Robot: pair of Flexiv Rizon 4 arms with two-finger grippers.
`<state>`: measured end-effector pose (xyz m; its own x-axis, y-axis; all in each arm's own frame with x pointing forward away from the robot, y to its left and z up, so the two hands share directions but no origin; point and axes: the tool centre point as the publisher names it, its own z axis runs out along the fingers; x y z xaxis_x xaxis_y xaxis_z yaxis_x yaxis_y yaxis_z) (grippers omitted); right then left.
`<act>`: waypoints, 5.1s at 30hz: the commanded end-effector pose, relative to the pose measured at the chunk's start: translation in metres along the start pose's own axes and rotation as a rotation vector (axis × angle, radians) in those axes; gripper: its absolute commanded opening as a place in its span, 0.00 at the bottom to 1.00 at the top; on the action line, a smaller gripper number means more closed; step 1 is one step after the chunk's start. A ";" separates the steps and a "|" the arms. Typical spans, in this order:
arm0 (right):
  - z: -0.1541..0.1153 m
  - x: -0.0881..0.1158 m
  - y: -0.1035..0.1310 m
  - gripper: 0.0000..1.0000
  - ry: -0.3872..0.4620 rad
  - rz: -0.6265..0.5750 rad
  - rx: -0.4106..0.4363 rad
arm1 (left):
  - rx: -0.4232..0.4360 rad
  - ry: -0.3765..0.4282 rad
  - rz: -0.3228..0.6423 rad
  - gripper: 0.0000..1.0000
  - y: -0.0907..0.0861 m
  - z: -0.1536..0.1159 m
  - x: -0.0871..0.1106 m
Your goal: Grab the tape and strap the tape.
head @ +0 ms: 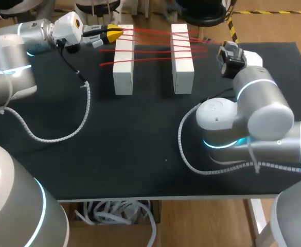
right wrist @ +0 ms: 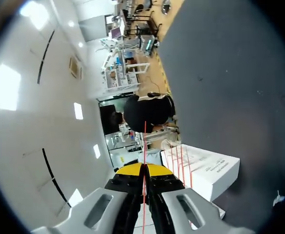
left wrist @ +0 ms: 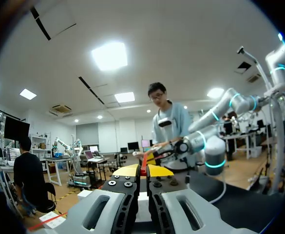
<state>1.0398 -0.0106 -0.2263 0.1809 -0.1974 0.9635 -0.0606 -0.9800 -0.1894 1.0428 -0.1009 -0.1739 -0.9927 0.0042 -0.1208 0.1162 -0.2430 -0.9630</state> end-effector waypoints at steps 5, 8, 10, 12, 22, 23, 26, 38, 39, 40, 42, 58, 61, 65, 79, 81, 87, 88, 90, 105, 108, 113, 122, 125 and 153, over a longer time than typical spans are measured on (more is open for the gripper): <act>-0.003 0.008 -0.003 0.00 0.087 -0.166 0.030 | 0.005 0.004 0.001 0.00 0.002 0.000 -0.001; -0.003 0.008 -0.003 0.00 0.087 -0.166 0.030 | 0.005 0.004 0.001 0.00 0.002 0.000 -0.001; -0.003 0.008 -0.003 0.00 0.087 -0.166 0.030 | 0.005 0.004 0.001 0.00 0.002 0.000 -0.001; -0.003 0.008 -0.003 0.00 0.087 -0.166 0.030 | 0.005 0.004 0.001 0.00 0.002 0.000 -0.001; -0.003 0.008 -0.003 0.00 0.087 -0.166 0.030 | 0.005 0.004 0.001 0.00 0.002 0.000 -0.001; -0.003 0.008 -0.003 0.00 0.087 -0.166 0.030 | 0.005 0.004 0.001 0.00 0.002 0.000 -0.001; -0.003 0.008 -0.003 0.00 0.087 -0.166 0.030 | 0.005 0.004 0.001 0.00 0.002 0.000 -0.001; -0.009 0.022 -0.011 0.00 0.289 -0.342 0.022 | 0.005 0.004 0.001 0.00 0.002 0.000 -0.001; -0.009 0.023 -0.012 0.00 0.316 -0.368 0.020 | 0.005 0.004 0.001 0.00 0.002 0.000 -0.001; -0.010 0.026 -0.015 0.00 0.332 -0.393 0.017 | 0.005 0.004 0.001 0.00 0.002 0.000 -0.001; -0.012 0.030 -0.019 0.00 0.365 -0.461 0.004 | 0.005 0.004 0.001 0.00 0.002 0.000 -0.001; -0.030 0.046 -0.035 0.00 0.384 -0.596 -0.020 | 0.005 0.004 0.001 0.00 0.002 0.000 -0.001; -0.030 0.046 -0.035 0.00 0.384 -0.596 -0.020 | 0.005 0.004 0.001 0.00 0.002 0.000 -0.001; -0.030 0.046 -0.035 0.00 0.384 -0.596 -0.020 | 0.005 0.004 0.001 0.00 0.002 0.000 -0.001; -0.030 0.046 -0.035 0.00 0.384 -0.596 -0.020 | -0.087 -0.008 -0.044 0.00 -0.001 0.000 -0.001; -0.030 0.046 -0.035 0.00 0.384 -0.596 -0.020 | -0.168 -0.005 -0.075 0.00 -0.001 0.002 -0.001; -0.030 0.046 -0.035 0.00 0.384 -0.596 -0.020 | -0.428 0.002 -0.098 0.00 -0.005 0.014 -0.001; -0.030 0.046 -0.035 0.00 0.384 -0.596 -0.020 | -0.473 -0.006 -0.092 0.00 -0.006 0.016 -0.001; -0.030 0.046 -0.035 0.00 0.384 -0.596 -0.020 | -0.567 -0.008 -0.111 0.00 -0.007 0.018 -0.001; -0.030 0.046 -0.035 0.00 0.384 -0.596 -0.020 | -0.867 -0.010 -0.258 0.00 -0.014 0.030 -0.003; -0.030 0.046 -0.035 0.00 0.384 -0.596 -0.020 | -0.902 -0.020 -0.266 0.00 -0.015 0.033 -0.004; -0.030 0.046 -0.035 0.00 0.384 -0.596 -0.020 | -0.986 -0.037 -0.252 0.00 -0.014 0.039 -0.006; -0.030 0.046 -0.035 0.00 0.384 -0.596 -0.020 | -1.135 -0.091 -0.215 0.00 -0.013 0.043 -0.003; -0.030 0.046 -0.035 0.00 0.384 -0.596 -0.020 | -1.160 -0.110 -0.203 0.00 -0.017 0.042 0.000; -0.030 0.046 -0.035 0.00 0.384 -0.596 -0.020 | -1.294 -0.057 -0.221 0.00 -0.051 0.049 0.008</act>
<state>1.0202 0.0155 -0.1718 -0.1735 0.3975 0.9011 -0.0814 -0.9176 0.3891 1.0285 -0.1337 -0.1179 -0.9910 -0.1238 0.0503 -0.1320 0.8485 -0.5125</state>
